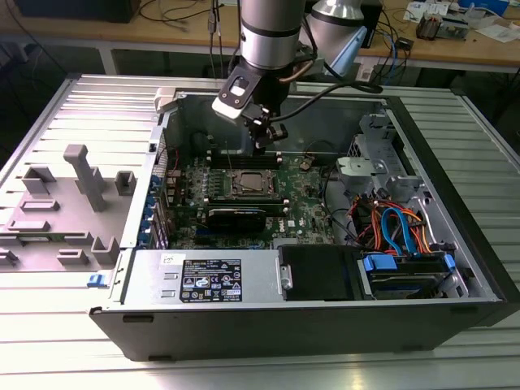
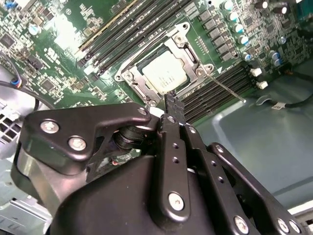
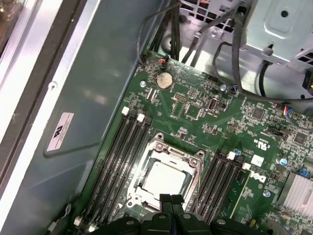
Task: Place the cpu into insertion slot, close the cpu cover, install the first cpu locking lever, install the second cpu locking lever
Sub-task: 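Install the first cpu locking lever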
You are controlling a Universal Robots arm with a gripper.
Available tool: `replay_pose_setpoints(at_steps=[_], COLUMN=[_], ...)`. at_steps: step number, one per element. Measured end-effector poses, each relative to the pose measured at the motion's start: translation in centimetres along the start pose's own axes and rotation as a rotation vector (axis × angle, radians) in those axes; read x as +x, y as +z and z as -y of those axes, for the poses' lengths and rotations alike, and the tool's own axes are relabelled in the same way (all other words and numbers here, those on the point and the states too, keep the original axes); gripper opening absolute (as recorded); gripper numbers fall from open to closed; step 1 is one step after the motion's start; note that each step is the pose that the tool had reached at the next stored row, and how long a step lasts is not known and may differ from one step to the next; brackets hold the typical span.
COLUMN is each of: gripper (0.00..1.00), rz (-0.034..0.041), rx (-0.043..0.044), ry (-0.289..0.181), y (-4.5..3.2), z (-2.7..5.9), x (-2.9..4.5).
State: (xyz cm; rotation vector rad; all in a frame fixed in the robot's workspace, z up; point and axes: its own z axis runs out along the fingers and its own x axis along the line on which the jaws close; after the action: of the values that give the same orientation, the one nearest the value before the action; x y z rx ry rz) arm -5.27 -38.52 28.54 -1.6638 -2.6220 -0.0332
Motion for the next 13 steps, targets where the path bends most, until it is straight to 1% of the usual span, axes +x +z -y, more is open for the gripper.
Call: replay_pose_setpoints(at_steps=[2, 13], gripper=[0.11, 0.11], rz=[0.0000, 0.0003], rx=[0.0018, 0.0077], ry=[-0.042, -0.185], y=[0.00, 0.00], z=[0.00, 0.00], x=[0.00, 0.00])
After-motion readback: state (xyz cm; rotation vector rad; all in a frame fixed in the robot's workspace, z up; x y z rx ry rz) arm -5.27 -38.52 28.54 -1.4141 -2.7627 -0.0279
